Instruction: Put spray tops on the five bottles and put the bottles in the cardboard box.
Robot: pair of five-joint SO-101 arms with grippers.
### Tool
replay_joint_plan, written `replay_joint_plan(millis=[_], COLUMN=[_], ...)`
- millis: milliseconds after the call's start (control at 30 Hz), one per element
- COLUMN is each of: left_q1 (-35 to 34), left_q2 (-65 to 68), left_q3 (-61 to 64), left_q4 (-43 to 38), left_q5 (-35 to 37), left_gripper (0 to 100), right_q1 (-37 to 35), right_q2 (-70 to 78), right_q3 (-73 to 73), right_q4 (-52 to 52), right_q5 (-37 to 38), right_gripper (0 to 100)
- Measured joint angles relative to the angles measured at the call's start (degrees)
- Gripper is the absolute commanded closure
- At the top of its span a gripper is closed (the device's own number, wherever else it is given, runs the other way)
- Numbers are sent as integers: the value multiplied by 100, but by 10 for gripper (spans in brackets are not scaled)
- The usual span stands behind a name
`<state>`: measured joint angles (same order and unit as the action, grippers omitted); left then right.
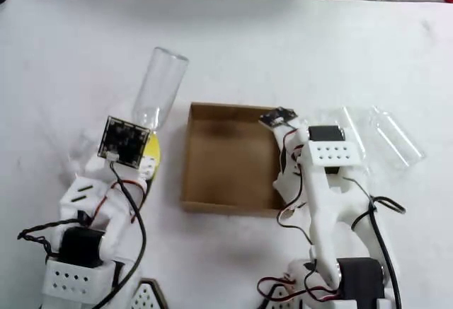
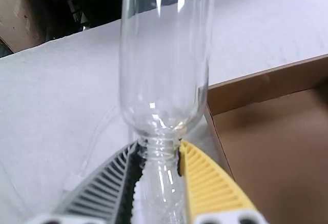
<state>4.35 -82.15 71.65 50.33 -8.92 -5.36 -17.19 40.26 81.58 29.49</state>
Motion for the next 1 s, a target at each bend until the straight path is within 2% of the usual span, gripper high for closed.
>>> replay_joint_plan(millis=[267,500,767,867,967,1000], left_q1=[0,0,0,0,0,0], left_q2=[0,0,0,0,0,0], left_q3=[0,0,0,0,0,0], left_q4=[0,0,0,0,0,0], left_q5=[0,0,0,0,0,0], left_gripper=[980,980,980,980,980,980], right_q1=[-26,-18,-26,-26,62,167], right_q2=[0,0,0,9,9,9], right_q3=[0,-273,-1231,-1820,-2374,-2541], right_q4=[9,79,308,466,580,589], right_q5=[0,53,62,62,62,62], right_gripper=[796,786,786,816,995,983])
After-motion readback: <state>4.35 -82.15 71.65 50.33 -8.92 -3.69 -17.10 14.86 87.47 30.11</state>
